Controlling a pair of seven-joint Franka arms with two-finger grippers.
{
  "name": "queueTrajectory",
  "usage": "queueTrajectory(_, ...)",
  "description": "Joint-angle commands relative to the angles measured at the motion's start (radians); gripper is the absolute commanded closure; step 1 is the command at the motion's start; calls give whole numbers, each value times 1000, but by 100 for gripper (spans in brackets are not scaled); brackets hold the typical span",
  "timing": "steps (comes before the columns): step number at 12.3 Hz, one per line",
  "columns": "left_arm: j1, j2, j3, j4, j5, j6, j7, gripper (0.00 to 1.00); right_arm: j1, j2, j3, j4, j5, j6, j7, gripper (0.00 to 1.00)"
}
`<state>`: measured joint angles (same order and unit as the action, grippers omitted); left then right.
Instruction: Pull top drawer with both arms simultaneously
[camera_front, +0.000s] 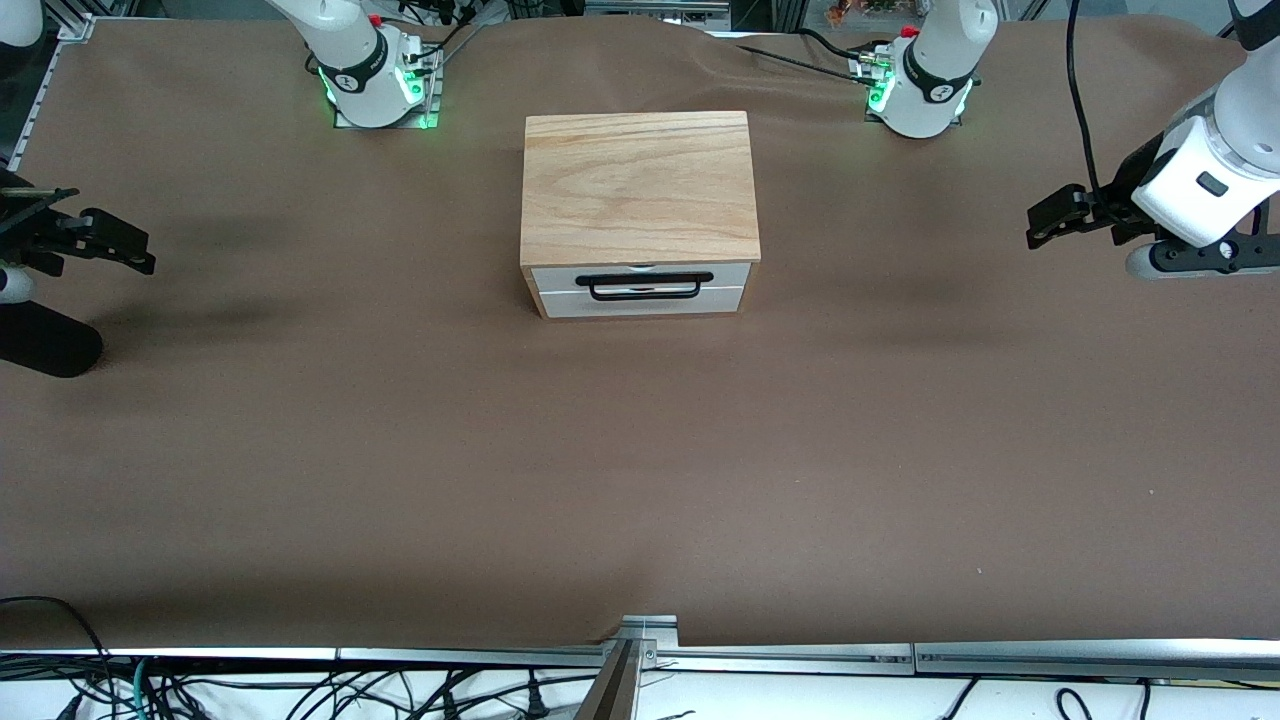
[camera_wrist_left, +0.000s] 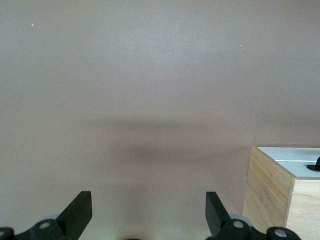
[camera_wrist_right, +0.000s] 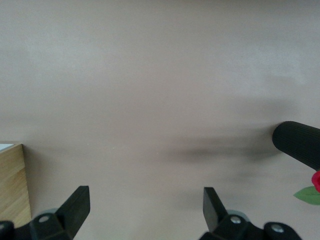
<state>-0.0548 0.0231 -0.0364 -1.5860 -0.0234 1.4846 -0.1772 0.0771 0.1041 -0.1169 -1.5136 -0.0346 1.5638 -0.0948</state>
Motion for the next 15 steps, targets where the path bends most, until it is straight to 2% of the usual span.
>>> queueTrajectory(1, 1, 0, 9, 20, -24, -21, 16, 0, 9, 9, 2, 27, -19, -24, -13, 0)
queueTrajectory(15, 7, 3, 6, 15, -21, -41, 18, 0, 1, 9, -3, 29, -7, -24, -5, 0)
